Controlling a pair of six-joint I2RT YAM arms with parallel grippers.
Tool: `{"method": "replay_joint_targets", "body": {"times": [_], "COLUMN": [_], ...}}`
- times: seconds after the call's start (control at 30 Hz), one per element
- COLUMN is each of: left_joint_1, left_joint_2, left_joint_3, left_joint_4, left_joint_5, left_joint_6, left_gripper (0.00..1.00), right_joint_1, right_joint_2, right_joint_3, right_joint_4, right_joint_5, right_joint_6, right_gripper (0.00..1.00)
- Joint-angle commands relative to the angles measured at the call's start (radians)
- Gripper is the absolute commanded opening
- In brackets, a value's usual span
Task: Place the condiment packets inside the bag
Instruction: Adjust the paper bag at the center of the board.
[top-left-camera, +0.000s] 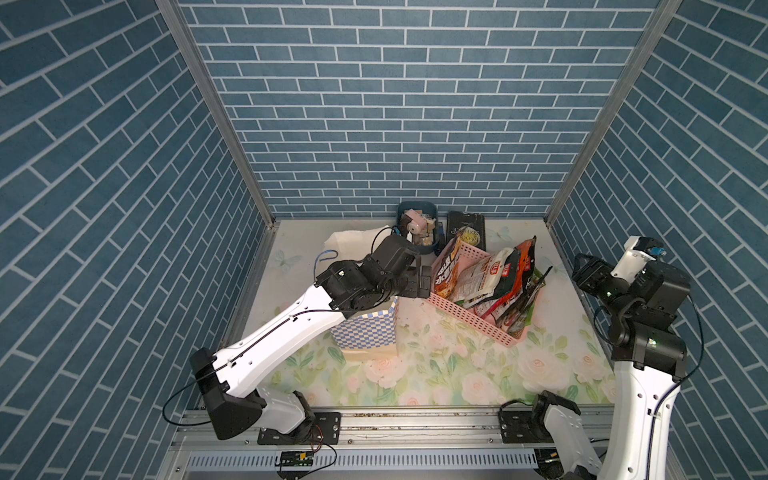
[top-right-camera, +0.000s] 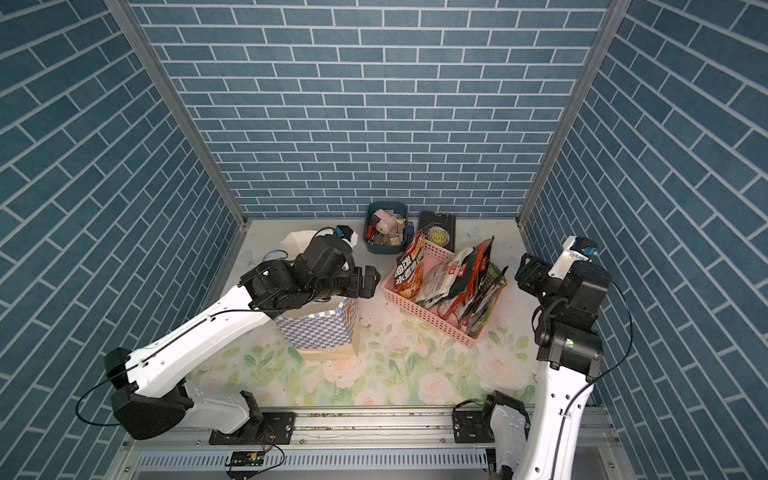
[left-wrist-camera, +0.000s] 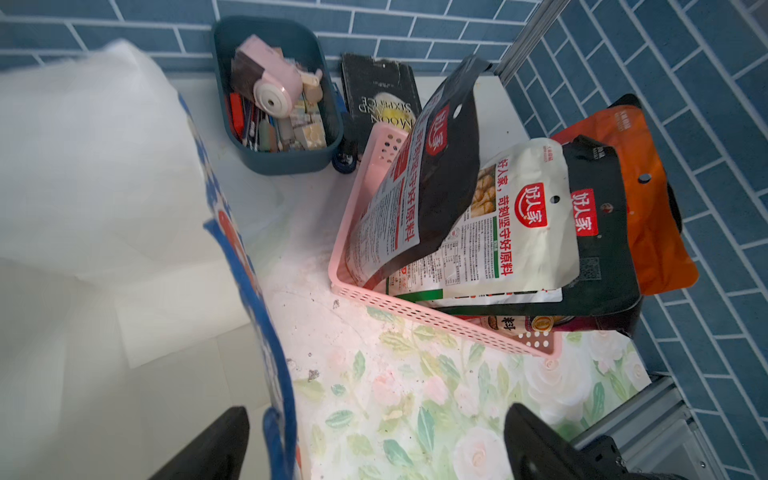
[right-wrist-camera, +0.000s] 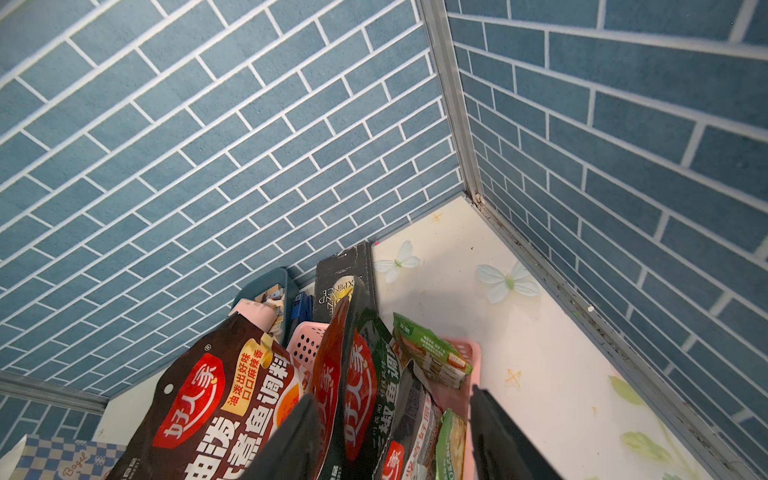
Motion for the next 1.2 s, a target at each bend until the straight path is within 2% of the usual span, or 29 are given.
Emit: {"method": "replay_joint_targets", "body": {"times": [0.0, 0.1, 0.27, 0.37, 0.47, 0.57, 0.73, 0.93, 1.03, 1.17], "left_joint_1": [0.002, 0.029, 0.164, 0.288, 0.369, 0.407, 0.412, 0.428, 0.498, 0.597], "left_joint_2": [-0.024, -0.018, -0.051, -0.098, -0.168, -0.241, -0.319, -0.330, -0.326, -0.348], "left_joint_3": [0.118, 0.205, 0.239, 0.222, 0.149, 0.049, -0.077, -0.126, -0.185, -0.257], "left_joint_4": [-0.025, -0.084, -0.151, -0.262, -0.322, -0.324, -0.252, -0.172, -0.121, -0.032], "left_joint_5": [-0.128, -0.225, -0.215, -0.267, -0.339, -0.287, -0.140, -0.142, -0.135, -0.016], "left_joint_6": [0.116, 0.165, 0.199, 0.195, 0.195, 0.195, 0.195, 0.241, 0.268, 0.292], "left_gripper": [1.00, 1.00, 1.00, 1.00, 1.00, 1.00, 0.99, 0.99, 0.94, 0.86], "right_joint_1": [-0.002, -0.002, 0.001, 0.021, 0.073, 0.186, 0.469, 0.772, 0.927, 1.071], "right_joint_2": [-0.010, -0.007, -0.003, 0.014, 0.034, 0.056, 0.131, 0.257, 0.338, 0.429], "right_joint_3": [0.013, 0.017, 0.030, 0.055, 0.072, 0.079, 0.081, 0.137, 0.194, 0.269], "right_joint_4": [-0.021, -0.023, -0.036, -0.063, -0.072, -0.053, 0.005, 0.017, 0.031, 0.042], "right_joint_5": [-0.029, -0.063, -0.123, -0.159, -0.184, -0.132, 0.005, 0.180, 0.246, 0.295], "right_joint_6": [-0.032, -0.033, -0.046, -0.056, -0.045, -0.009, 0.058, 0.073, 0.075, 0.093], "right_gripper": [0.62, 0.63, 0.65, 0.64, 0.63, 0.61, 0.58, 0.57, 0.57, 0.58]}}
